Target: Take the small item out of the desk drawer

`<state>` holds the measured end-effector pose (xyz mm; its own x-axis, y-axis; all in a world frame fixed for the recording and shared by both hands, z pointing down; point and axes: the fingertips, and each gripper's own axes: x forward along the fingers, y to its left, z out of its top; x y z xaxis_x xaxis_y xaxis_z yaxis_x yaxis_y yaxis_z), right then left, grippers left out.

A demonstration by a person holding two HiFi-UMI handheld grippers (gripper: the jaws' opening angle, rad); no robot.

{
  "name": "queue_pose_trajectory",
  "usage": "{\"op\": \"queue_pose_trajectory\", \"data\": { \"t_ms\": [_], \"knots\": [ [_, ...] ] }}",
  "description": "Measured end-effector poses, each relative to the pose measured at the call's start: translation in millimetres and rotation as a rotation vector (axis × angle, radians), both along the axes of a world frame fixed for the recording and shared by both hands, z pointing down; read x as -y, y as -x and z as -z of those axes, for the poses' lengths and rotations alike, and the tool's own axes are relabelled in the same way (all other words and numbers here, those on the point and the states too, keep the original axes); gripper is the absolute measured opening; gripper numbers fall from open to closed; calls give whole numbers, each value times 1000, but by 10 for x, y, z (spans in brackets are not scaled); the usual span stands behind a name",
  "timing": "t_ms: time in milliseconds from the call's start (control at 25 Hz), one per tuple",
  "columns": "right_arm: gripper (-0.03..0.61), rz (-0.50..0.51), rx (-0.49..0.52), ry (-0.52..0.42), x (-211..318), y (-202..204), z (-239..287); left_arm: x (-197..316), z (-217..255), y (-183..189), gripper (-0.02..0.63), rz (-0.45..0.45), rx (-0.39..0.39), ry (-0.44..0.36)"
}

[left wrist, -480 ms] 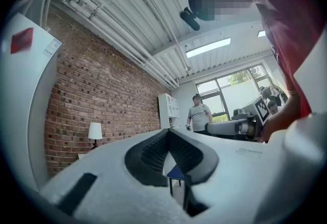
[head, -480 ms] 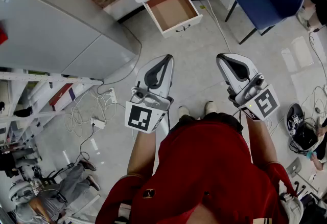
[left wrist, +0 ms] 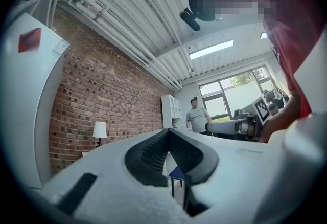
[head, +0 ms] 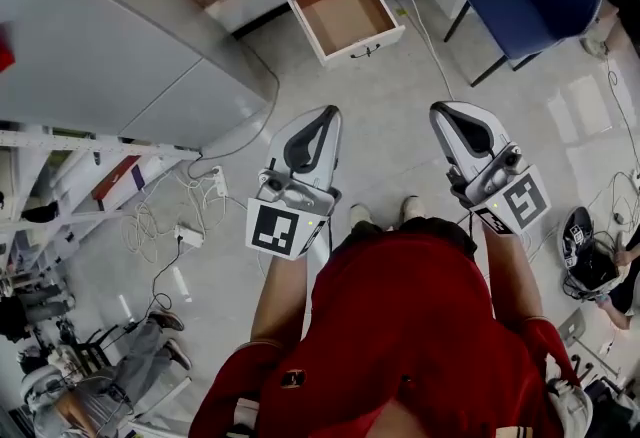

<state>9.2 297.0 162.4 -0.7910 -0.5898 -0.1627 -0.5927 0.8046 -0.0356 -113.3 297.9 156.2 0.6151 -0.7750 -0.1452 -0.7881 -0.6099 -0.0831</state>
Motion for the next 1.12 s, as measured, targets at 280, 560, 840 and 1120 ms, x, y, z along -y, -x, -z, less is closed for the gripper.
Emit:
{"op": "queue_pose_trajectory", "data": {
  "t_ms": [280, 560, 840, 1120],
  "knots": [
    [11, -6, 17, 10, 18, 325, 74, -25, -1, 385, 6, 7, -23, -8],
    [11, -71, -36, 6, 160, 500, -33, 78, -113, 832, 6, 9, -37, -14],
    [11, -76, -73, -12, 554, 616, -11, 486, -197, 935, 6, 2, -19, 15],
    [11, -31, -76, -72, 1260, 508, -33, 1233, -286, 734, 6, -2, 47, 26]
  ]
}}
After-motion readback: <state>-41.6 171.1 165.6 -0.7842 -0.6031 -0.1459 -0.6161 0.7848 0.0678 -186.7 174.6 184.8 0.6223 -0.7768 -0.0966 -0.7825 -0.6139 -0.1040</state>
